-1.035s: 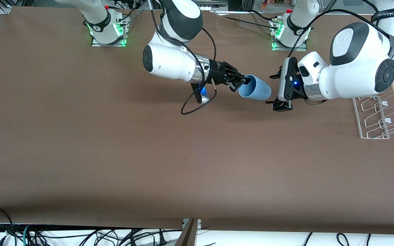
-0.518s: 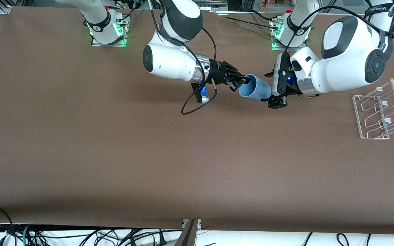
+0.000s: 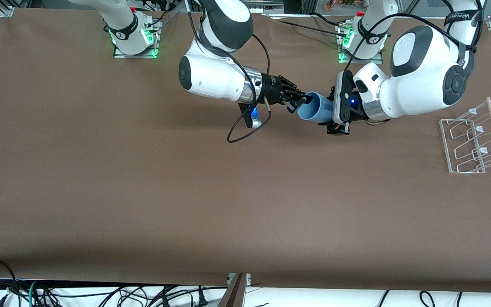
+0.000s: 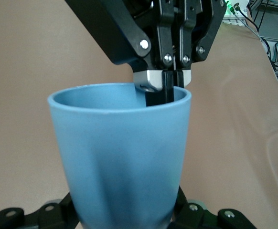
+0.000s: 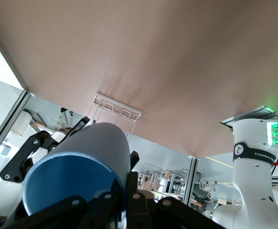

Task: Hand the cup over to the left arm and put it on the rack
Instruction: 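Open the right gripper and pull it back from the cup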

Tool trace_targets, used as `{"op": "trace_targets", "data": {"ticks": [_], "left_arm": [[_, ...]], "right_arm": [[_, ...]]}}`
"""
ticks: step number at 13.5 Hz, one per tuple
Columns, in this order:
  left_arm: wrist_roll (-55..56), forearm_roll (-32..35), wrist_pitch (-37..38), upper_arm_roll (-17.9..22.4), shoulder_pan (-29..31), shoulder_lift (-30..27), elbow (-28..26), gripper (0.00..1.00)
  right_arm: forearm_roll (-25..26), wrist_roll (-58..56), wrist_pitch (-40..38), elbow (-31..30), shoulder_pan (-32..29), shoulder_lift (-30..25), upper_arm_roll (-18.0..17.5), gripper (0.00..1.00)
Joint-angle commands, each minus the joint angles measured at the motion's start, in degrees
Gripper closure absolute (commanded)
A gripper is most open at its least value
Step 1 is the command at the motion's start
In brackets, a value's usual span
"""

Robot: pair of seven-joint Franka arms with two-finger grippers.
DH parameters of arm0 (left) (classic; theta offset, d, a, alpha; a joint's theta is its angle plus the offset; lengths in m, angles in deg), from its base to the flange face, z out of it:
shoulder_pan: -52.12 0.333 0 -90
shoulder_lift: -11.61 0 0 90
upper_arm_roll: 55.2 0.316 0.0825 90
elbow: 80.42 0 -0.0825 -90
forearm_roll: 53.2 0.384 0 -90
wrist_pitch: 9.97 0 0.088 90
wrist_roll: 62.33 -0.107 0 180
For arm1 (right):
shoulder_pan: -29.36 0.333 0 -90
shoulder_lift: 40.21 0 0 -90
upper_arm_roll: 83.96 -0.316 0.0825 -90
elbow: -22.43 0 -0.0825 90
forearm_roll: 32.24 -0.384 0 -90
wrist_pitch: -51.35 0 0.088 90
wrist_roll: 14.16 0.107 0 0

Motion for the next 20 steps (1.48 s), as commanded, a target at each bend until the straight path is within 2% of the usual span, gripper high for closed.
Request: {"op": "trace_targets", "data": {"ticks": [1, 3, 6, 8, 9, 10, 12, 13, 15, 17, 20], "left_arm": [[0.4, -1.8, 0.8, -0.7, 1.0, -1.9, -1.3, 0.92], [0.4, -1.7, 1.3, -0.6, 1.1, -1.8, -1.3, 0.99], [0.4, -1.7, 1.4, -0.5, 1.2, -1.8, -1.2, 1.00], [0.4, -1.7, 2.0, -0.3, 1.3, -1.8, -1.1, 1.00], [0.3, -1.6, 2.6, -0.1, 1.4, -1.9, -1.0, 1.00], [0.0, -1.6, 3.3, 0.5, 1.5, -1.9, -1.0, 1.00], [-0.3, -1.3, 4.4, 1.3, 1.7, -1.9, -0.8, 1.00], [-0.3, -0.7, 5.5, 2.1, 1.7, -1.9, 0.0, 1.00], [-0.3, 1.4, 8.9, 4.7, 1.9, -1.8, 0.4, 1.00], [-0.7, 8.1, 11.0, 6.5, 3.6, -1.8, 0.5, 1.00], [-0.6, 18.1, 13.4, 8.9, 4.6, -1.9, 0.8, 1.00]], "right_arm": [[-0.5, 0.1, 0.5, 1.5, 0.1, 0.7, 0.3, 1.00], [-0.5, 0.1, 0.4, 1.5, 0.1, 0.7, 0.3, 1.00], [-0.3, 0.2, 0.3, 1.5, 0.1, 0.7, 0.3, 0.99], [0.6, 0.6, -0.6, 1.5, 0.0, 0.4, 0.4, 0.69], [1.2, 1.1, -1.2, 1.5, -0.3, 0.2, 0.6, 0.51], [1.5, 1.3, -2.0, 1.5, -0.8, 0.0, 0.7, 0.45], [1.5, 1.5, -4.1, 1.5, -2.7, -0.7, 0.7, 0.24], [1.6, 2.7, -6.0, 1.6, -3.9, -0.8, 0.8, 0.01], [2.6, 3.1, -11.3, 1.6, -7.0, -2.4, 1.0, 0.01], [3.7, 2.8, -17.7, 1.3, -10.6, -4.6, 2.1, 0.01], [4.3, 1.1, -31.3, 0.2, -11.2, -8.4, 10.0, 0.01]]}}
